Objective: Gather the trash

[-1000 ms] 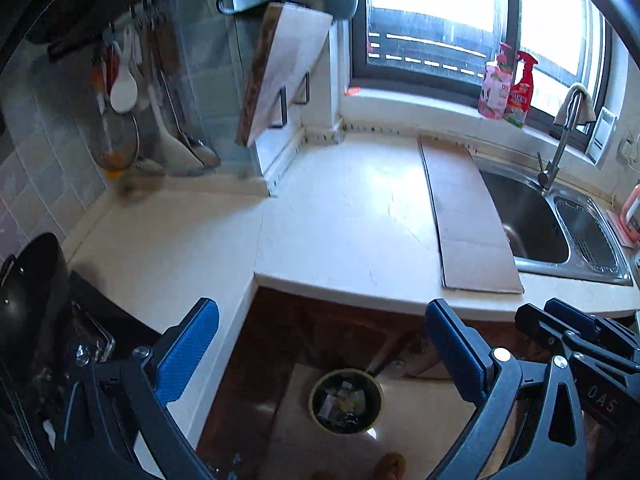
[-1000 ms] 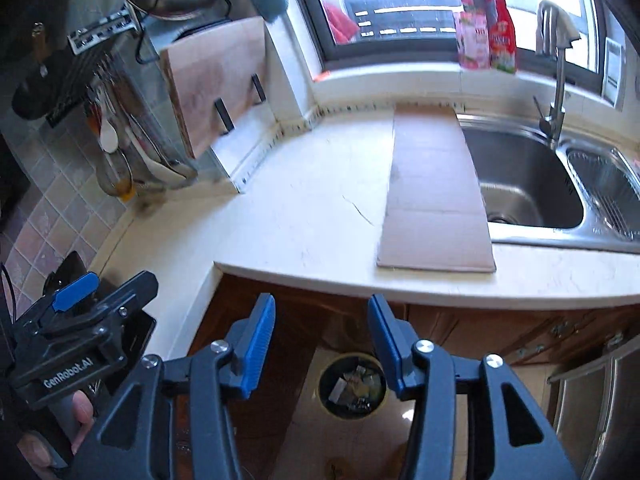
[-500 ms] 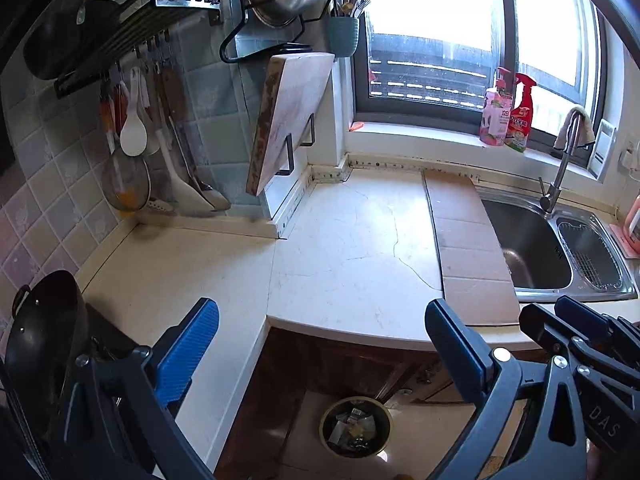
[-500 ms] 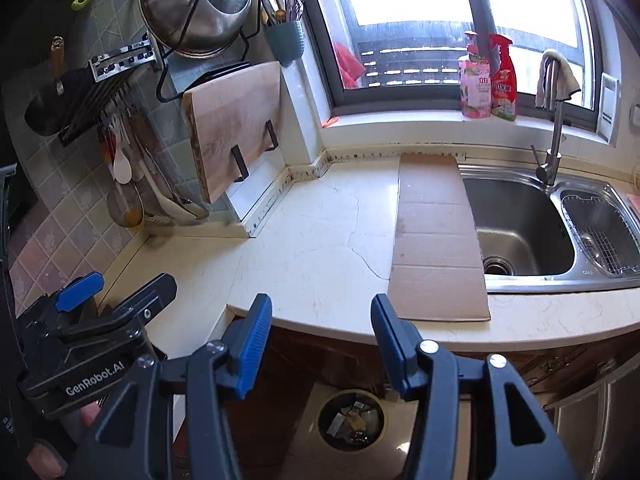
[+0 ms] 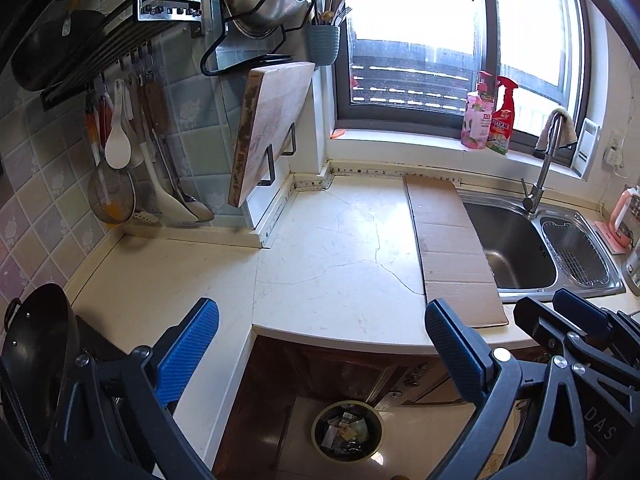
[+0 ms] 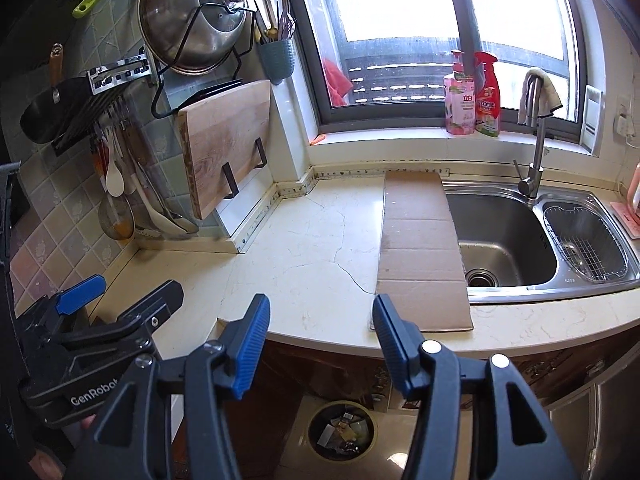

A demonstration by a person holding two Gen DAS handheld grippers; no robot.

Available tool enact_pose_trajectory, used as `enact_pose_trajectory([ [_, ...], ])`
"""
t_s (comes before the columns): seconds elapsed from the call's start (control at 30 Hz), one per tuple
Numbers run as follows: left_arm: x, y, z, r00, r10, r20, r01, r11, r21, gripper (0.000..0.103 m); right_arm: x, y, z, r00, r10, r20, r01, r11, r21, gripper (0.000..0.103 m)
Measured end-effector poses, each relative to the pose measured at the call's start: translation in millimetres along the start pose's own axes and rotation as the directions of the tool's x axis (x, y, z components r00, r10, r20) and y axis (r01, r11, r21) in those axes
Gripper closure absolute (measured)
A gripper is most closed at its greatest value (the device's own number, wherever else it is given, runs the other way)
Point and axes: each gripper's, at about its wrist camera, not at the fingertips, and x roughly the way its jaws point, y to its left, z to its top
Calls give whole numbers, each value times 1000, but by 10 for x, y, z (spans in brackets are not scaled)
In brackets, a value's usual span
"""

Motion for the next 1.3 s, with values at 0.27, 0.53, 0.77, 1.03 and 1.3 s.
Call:
enact_pose_trajectory([
  [0.27, -33, -15, -9, 1000, -4, 2, 4, 1000, 14, 1, -57, 1, -18, 1000, -16, 7, 16, 1000, 5, 49],
  [0.53, -53, -36, -20, 1000, -3, 5, 3, 1000, 16, 1, -101, -11, -28, 1000, -23, 11, 23, 1000, 2, 49],
  [0.77, -63, -49, -26, 1000, -5, 4, 5, 1000, 17, 1, -144, -28, -50, 999, -34, 14, 34, 999, 6, 49],
  [1.03, -106, -99, -25, 1000, -17, 11, 16, 999, 38, 1, -182, -69, -64, 999, -40, 17, 40, 999, 13, 49],
  [1.3, -106, -107, -26, 1000, -21, 10, 20, 999, 42, 1, -201, -92, -84, 999, -45, 15, 45, 999, 15, 49],
])
